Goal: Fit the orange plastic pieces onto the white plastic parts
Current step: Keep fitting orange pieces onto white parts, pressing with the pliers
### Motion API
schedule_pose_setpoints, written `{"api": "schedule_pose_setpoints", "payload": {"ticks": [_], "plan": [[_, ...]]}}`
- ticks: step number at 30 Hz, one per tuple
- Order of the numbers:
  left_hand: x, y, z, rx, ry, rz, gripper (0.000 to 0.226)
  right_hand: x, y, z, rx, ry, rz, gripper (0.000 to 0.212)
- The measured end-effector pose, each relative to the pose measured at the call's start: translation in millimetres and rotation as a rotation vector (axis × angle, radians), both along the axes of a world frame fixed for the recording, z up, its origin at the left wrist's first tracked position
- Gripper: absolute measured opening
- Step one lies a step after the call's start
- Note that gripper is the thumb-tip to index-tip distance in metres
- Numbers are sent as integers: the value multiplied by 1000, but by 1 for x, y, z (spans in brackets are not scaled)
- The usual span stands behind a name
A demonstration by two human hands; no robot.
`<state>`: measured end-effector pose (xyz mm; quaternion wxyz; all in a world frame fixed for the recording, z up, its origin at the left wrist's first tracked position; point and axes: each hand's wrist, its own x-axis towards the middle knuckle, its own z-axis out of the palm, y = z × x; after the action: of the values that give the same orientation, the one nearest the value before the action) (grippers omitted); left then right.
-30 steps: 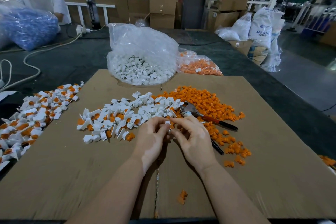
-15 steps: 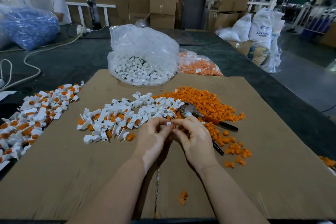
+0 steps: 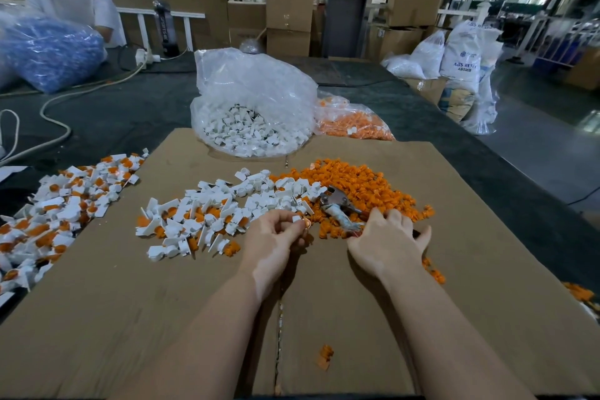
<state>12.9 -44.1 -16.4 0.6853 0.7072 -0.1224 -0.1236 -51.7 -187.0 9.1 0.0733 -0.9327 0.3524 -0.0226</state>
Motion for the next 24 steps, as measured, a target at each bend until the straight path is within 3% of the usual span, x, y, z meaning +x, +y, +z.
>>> {"api": "schedule_pose_setpoints", "payload": {"ticks": [4, 10, 14, 24], "plan": [[3, 0, -1, 2, 16, 10, 10, 1, -3, 5, -55, 38, 25, 51], [3, -1, 1, -57, 64, 20, 7, -3, 0, 16, -75, -131, 83, 42], [4, -1, 4, -163, 162, 30, 6, -8, 9, 27, 109, -191, 168, 33], [6, 0, 10, -212, 240, 35, 8, -21, 25, 42, 513, -67, 336, 30]]}}
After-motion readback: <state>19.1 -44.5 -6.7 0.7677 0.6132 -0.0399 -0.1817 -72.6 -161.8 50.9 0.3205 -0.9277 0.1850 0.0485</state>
